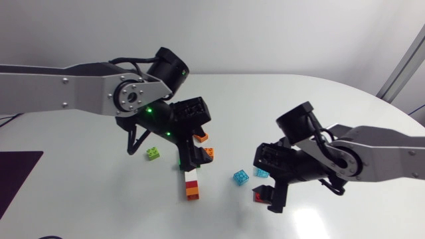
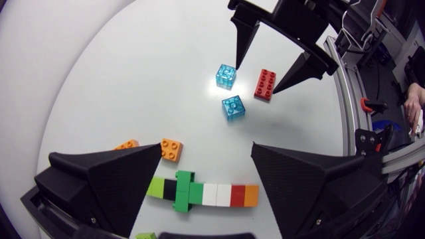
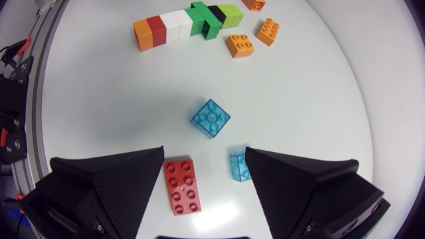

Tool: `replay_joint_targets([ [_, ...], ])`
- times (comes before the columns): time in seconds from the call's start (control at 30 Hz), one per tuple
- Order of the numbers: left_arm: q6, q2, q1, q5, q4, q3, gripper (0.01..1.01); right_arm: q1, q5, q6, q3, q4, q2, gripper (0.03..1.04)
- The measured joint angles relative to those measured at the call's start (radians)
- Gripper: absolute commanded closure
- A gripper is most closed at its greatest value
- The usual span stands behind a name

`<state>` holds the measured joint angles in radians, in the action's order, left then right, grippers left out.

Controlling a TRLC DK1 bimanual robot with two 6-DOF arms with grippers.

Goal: Separate the duplo bricks

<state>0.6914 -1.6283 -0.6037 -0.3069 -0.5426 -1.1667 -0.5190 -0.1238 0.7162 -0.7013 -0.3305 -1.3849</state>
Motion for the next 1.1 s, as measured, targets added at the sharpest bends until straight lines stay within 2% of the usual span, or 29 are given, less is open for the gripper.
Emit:
replay_joint_targets([
  [0.17, 0.021, 0.061, 0.056, -0.011, 0.000, 0.082, 0.069, -0.046, 0.025, -0.050, -0.110, 0.008, -0.179, 0.13],
  [0.37, 0.039, 0.122, 0.102, -0.029, 0.001, 0.150, 0.069, -0.065, 0.054, -0.105, -0.186, 0.009, -0.305, 0.23],
  [0.47, 0.050, 0.140, 0.118, -0.034, 0.007, 0.166, 0.069, -0.065, 0.068, -0.123, -0.201, 0.013, -0.345, 0.41],
  [0.57, 0.050, 0.146, 0.121, -0.034, 0.016, 0.175, 0.069, -0.065, 0.072, -0.130, -0.204, 0.017, -0.362, 0.79],
  [0.6, 0.051, 0.146, 0.121, -0.035, 0.020, 0.179, 0.069, -0.065, 0.072, -0.131, -0.204, 0.016, -0.364, 0.88],
  [0.8, 0.053, 0.146, 0.120, -0.039, 0.026, 0.186, 0.069, -0.049, 0.069, -0.133, -0.206, 0.019, -0.364, 0.88],
  [1.1, 0.053, 0.151, 0.120, -0.053, 0.028, 0.190, 0.069, 0.076, 0.076, -0.121, -0.212, 0.016, -0.366, 0.88],
])
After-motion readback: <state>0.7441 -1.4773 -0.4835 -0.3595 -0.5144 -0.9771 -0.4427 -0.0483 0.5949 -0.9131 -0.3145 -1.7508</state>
